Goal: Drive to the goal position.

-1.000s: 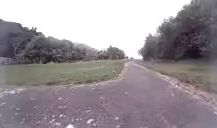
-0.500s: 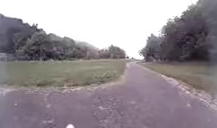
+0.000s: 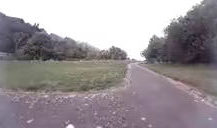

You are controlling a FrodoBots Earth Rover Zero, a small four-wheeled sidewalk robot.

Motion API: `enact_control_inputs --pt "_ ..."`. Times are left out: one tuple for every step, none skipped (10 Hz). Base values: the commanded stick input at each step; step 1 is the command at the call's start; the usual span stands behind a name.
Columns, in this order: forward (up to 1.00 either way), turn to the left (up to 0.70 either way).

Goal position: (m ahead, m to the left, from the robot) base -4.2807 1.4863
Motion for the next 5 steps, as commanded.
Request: enact_control_inputs --pt "0.00 0.00" --pt "0.00 0.00" --pt "0.04 0.00" --pt "0.06 0.00" --pt "0.06 0.00"
